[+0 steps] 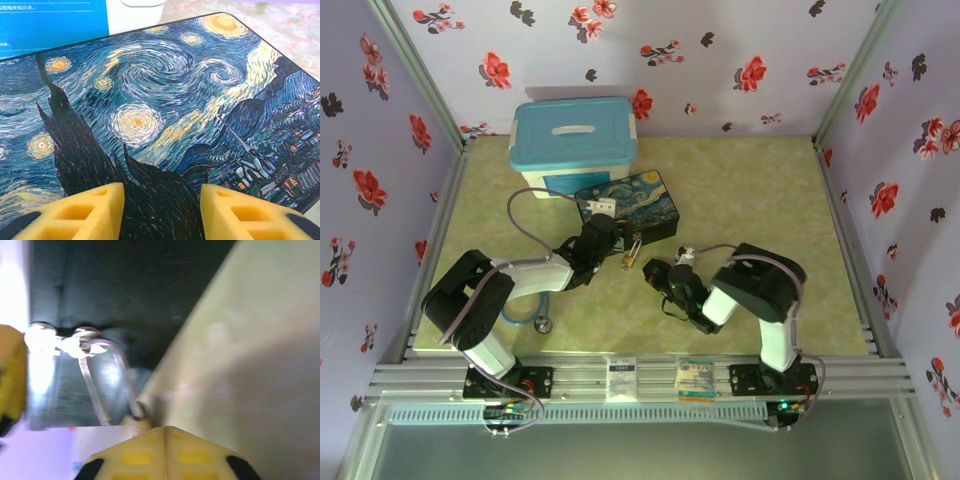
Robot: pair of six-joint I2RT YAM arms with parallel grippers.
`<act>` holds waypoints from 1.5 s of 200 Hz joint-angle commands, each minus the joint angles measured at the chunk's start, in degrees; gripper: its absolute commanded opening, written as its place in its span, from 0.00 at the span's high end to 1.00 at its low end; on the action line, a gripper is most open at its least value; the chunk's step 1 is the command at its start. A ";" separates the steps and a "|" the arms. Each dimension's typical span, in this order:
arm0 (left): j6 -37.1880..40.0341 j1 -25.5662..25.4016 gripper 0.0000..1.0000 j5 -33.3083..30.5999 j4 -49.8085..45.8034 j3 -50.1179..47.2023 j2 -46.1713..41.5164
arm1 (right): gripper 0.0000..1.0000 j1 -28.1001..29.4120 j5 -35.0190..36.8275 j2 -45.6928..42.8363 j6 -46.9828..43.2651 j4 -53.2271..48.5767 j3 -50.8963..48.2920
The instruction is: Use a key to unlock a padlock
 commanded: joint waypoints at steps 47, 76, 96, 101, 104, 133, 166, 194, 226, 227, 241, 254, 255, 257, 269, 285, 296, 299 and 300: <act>-1.48 -0.46 0.52 1.94 -12.36 -1.28 0.23 | 0.47 1.72 4.41 -9.43 -20.44 -53.93 15.73; -1.71 -0.45 0.52 2.03 -12.93 -0.87 0.28 | 0.43 2.18 1.19 -6.82 -24.09 -54.50 18.79; -2.10 -0.48 0.52 2.03 -12.75 -1.51 -0.26 | 0.43 2.60 -0.52 -6.73 -25.77 -48.93 17.21; -2.22 -0.45 0.52 2.03 -12.57 -1.64 -0.34 | 0.43 2.60 -1.07 -6.54 -26.21 -47.10 16.81; -2.20 -0.44 0.52 2.03 -12.48 -1.73 -0.40 | 0.43 2.61 -1.27 -6.49 -26.32 -45.99 16.53; -2.42 -0.45 0.51 2.05 -12.65 -1.70 -0.26 | 0.42 2.85 -3.60 -4.27 -26.97 -41.15 17.15; -2.44 -0.47 0.51 2.09 -12.85 -1.73 -0.27 | 0.41 4.31 -3.32 -2.40 -27.29 -39.30 18.72; -2.69 -0.44 0.51 2.14 -13.42 -1.54 -0.27 | 0.40 4.99 -3.15 -0.49 -28.01 -39.61 20.32; -3.28 -0.52 0.51 2.44 -13.33 -1.84 -0.61 | 0.42 5.35 -4.84 3.76 -26.52 -35.92 22.02; -3.33 -0.48 0.51 2.50 -13.33 -1.82 -0.66 | 0.42 5.43 -4.81 3.88 -26.53 -35.93 22.10; -3.61 -0.49 0.51 2.71 -13.20 -1.89 -0.61 | 0.44 6.28 -3.74 5.32 -26.24 -35.02 22.78; -3.76 -0.45 0.51 3.08 -13.15 -1.84 -0.44 | 0.48 6.95 -3.05 6.16 -26.28 -35.07 23.80; -3.75 -0.45 0.51 3.13 -13.15 -1.82 -0.35 | 0.48 7.02 -2.91 6.17 -26.24 -35.24 23.87; -3.79 -0.46 0.51 3.11 -13.20 -1.81 -0.31 | 0.48 7.14 -2.60 6.18 -26.27 -35.79 24.14; -3.91 -0.44 0.51 3.24 -13.16 -1.80 -0.26 | 0.51 8.27 -0.26 6.53 -27.38 -39.19 25.82; -4.05 -0.45 0.51 3.26 -13.07 -1.78 -0.15 | 0.52 10.55 4.42 7.45 -28.45 -47.45 29.91; -4.13 -0.51 0.51 3.32 -12.98 -1.73 0.04 | 0.54 11.18 7.39 8.12 -27.32 -52.53 31.98; -4.11 -0.45 0.51 3.32 -12.98 -1.70 0.07 | 0.53 11.20 9.44 8.16 -26.81 -53.49 32.39; -4.10 -0.44 0.51 3.29 -12.98 -1.71 0.04 | 0.53 11.17 9.80 8.19 -26.64 -53.86 32.47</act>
